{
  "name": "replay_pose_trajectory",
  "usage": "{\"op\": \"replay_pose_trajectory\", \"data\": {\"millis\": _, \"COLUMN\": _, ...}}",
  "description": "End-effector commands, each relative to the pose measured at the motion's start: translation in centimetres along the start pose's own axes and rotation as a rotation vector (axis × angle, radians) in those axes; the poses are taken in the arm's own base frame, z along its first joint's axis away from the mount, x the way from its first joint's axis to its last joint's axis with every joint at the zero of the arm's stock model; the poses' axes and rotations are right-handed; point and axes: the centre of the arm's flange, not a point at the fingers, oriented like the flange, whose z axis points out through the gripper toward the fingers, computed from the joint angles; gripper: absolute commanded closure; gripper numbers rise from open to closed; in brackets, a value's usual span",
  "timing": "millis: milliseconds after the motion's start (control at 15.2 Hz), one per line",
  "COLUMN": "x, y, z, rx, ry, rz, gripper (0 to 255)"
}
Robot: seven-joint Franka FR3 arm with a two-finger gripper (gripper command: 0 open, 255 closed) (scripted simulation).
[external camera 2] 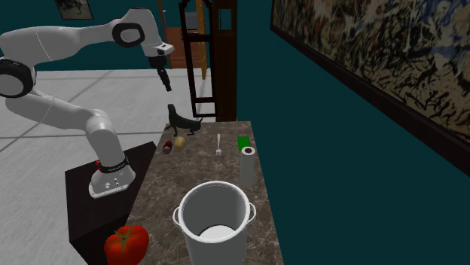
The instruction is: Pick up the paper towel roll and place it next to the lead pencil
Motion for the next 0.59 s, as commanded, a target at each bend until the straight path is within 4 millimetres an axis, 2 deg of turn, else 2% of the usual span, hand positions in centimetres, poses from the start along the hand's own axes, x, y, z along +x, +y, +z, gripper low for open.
{"op": "replay_pose_trajectory", "data": {"millis": 0, "x": 0.0, "y": 0.0, "z": 0.0, "rx": 0.000, "ry": 0.000, "rz": 0.000, "gripper": 0}}
{"op": "replay_pose_trajectory", "data": {"millis": 528, "x": 5.1, "y": 8.6, "z": 3.8, "rx": 0.007, "ry": -0.011, "rz": 0.014, "gripper": 0}}
